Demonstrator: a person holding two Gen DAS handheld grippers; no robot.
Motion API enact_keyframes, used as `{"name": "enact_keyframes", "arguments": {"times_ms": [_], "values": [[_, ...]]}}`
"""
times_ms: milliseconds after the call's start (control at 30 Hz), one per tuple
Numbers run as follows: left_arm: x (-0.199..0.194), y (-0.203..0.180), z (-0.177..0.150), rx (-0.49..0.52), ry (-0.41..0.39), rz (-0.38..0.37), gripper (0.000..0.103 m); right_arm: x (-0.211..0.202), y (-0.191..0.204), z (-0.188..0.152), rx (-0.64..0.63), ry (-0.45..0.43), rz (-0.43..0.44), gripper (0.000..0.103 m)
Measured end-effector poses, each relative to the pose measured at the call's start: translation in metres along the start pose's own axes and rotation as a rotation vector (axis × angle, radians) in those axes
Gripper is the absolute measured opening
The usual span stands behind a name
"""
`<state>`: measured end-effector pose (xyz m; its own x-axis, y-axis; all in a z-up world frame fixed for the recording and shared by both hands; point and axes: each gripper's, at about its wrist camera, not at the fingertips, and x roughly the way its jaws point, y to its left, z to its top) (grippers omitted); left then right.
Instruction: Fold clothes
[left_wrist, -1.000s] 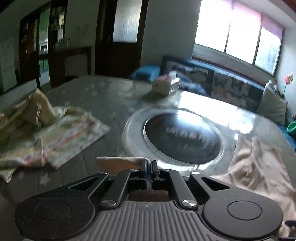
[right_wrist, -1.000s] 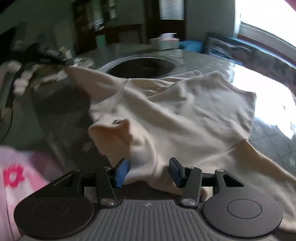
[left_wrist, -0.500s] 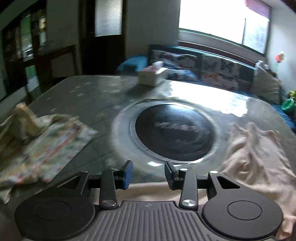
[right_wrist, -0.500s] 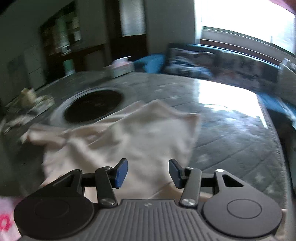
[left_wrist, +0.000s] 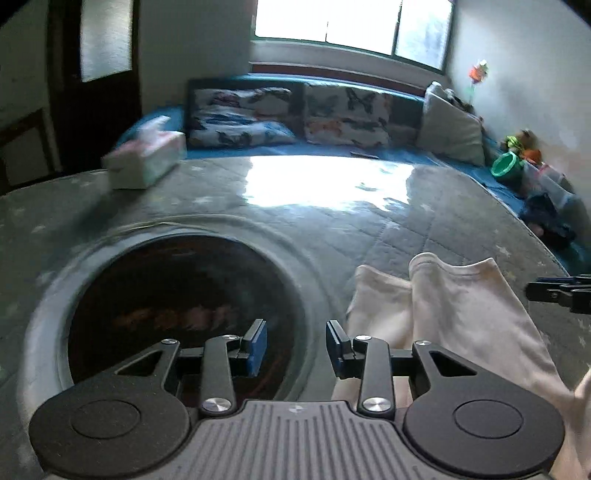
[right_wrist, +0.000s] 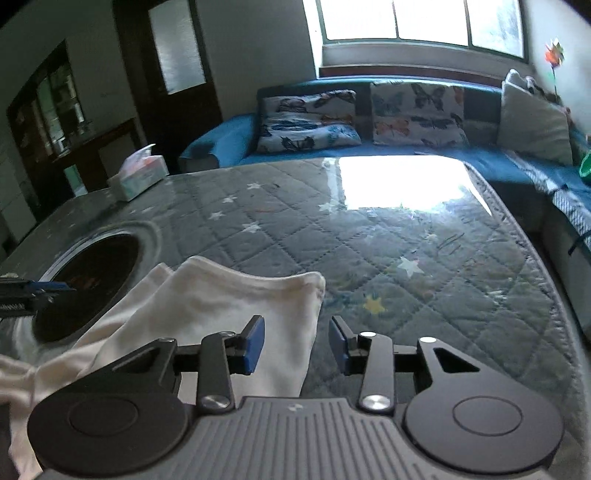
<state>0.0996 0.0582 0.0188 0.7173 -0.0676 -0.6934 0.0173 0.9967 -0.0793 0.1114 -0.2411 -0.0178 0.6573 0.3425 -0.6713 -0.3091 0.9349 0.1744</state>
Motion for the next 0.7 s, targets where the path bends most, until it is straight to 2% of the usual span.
{"name": "enact_keyframes", "arguments": {"times_ms": [267, 433, 700], "values": [[0.046, -0.017, 0.014, 0.067, 0.009, -0.052, 0.040, 0.033, -0.008, 0.012, 0.040, 0.011, 0.009, 0.039], [0.055, -0.021, 0.016, 0.069, 0.005, -0.107, 0.040, 0.040, -0.010, 0.013, 0.051, 0.018, 0.015, 0.038], [0.052, -0.024, 0.018, 0.067, -0.024, -0.164, 0.038, 0.045, -0.010, 0.011, 0.063, 0.025, 0.022, 0.026]]}}
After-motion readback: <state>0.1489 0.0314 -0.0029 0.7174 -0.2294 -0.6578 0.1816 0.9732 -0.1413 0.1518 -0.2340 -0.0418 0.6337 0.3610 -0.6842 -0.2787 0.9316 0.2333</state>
